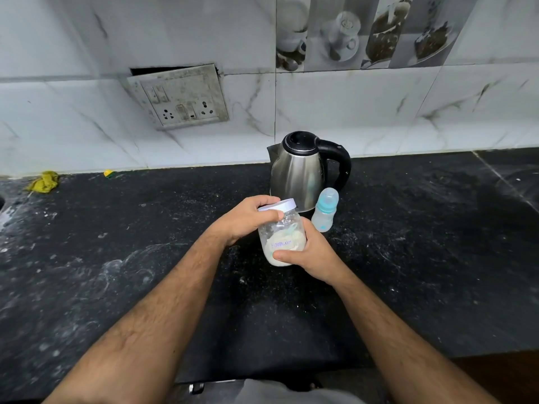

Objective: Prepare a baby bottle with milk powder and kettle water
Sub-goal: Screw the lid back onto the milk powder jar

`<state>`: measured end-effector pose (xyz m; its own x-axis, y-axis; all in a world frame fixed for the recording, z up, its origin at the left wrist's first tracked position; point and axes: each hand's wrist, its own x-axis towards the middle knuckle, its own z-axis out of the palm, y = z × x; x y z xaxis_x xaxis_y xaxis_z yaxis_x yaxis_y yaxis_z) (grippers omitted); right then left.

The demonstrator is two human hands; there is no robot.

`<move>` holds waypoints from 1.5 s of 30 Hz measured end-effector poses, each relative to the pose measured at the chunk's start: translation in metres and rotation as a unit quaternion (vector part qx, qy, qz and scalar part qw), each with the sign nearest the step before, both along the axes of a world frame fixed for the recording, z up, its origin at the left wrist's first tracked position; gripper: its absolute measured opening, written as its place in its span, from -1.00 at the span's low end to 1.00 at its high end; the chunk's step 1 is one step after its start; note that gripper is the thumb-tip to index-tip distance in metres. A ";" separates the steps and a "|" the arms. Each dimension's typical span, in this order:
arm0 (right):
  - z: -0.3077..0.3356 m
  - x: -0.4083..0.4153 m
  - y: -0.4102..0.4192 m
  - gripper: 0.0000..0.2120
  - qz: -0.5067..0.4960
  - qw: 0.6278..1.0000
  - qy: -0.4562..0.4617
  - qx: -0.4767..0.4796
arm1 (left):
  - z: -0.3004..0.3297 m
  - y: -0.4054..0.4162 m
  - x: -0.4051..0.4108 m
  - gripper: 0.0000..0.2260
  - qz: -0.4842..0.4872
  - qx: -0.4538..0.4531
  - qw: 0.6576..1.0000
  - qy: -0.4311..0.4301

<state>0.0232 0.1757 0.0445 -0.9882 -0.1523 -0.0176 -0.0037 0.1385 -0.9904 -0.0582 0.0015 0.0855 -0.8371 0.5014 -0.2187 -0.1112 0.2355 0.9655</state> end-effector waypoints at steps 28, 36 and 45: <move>0.025 -0.011 -0.011 -0.43 0.011 0.997 -0.049 -0.061 | 0.026 -0.006 -0.012 -0.75 0.023 0.097 0.995 0.003; 0.020 -0.014 -0.002 -0.38 -0.040 0.998 -0.041 -0.039 | 0.015 -0.008 -0.015 -0.63 0.125 0.086 0.988 0.012; 0.014 -0.017 -0.004 -0.22 -0.073 0.997 -0.011 0.007 | 0.018 0.009 -0.010 -0.45 0.073 0.101 0.991 -0.042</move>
<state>0.0060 0.1716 0.0584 -0.9992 -0.0054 -0.0399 0.0386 0.1503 -0.9879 -0.0685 0.0104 0.1039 -0.8874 0.4162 -0.1983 -0.2117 0.0142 0.9772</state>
